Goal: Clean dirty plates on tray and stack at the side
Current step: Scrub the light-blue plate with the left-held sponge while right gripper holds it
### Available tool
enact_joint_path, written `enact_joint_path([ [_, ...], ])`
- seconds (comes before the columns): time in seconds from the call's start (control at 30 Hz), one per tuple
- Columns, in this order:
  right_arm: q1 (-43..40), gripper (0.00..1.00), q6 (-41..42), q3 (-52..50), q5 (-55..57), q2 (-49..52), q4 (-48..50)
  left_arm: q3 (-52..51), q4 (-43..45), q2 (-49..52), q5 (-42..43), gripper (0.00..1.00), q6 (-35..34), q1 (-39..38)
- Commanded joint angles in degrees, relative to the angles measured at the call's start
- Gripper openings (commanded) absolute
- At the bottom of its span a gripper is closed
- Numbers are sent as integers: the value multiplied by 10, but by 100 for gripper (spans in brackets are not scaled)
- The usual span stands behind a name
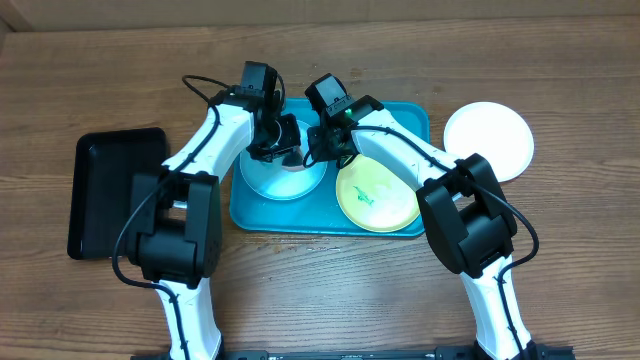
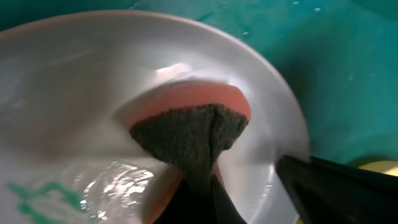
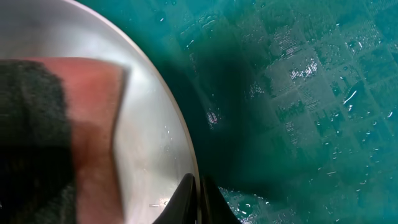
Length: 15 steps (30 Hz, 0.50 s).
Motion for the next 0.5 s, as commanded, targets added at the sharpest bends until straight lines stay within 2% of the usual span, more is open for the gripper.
enact_joint_path([
  [0.0,3,4,-5,-6,16,-11,2,11,2,8,6,4,7,-4],
  [0.2,3,4,-5,-6,16,-11,-3,4,-44,8,-164,4,8,-2],
  [0.37,3,4,-5,-6,16,-11,-3,4,-92,8,-307,4,58,1],
  [0.47,3,4,-5,-6,16,-11,-4,5,-104,8,-379,4,59,1],
])
